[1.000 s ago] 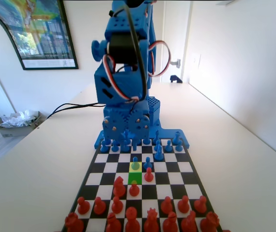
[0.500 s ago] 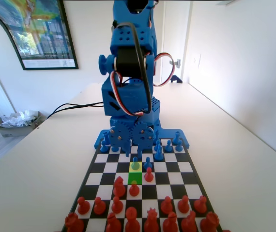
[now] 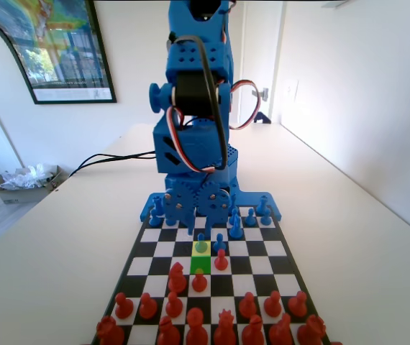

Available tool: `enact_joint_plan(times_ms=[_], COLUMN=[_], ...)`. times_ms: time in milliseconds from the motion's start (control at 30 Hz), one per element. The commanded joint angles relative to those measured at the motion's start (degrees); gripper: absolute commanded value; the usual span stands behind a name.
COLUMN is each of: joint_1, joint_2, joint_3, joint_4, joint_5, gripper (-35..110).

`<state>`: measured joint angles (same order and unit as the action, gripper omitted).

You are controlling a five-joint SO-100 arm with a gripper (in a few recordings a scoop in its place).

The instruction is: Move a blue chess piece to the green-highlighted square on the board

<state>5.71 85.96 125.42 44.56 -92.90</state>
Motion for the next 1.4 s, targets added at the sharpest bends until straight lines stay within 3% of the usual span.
enact_joint_plan(times_ms=[0,1367], joint_1=[0.62,0.62], joint_2=[1.23,-3.96], joint_3=[0.0,-0.09], joint_4=[-0.26,-6.24], joint_5=[-0.26,-0.79], gripper=[9,9])
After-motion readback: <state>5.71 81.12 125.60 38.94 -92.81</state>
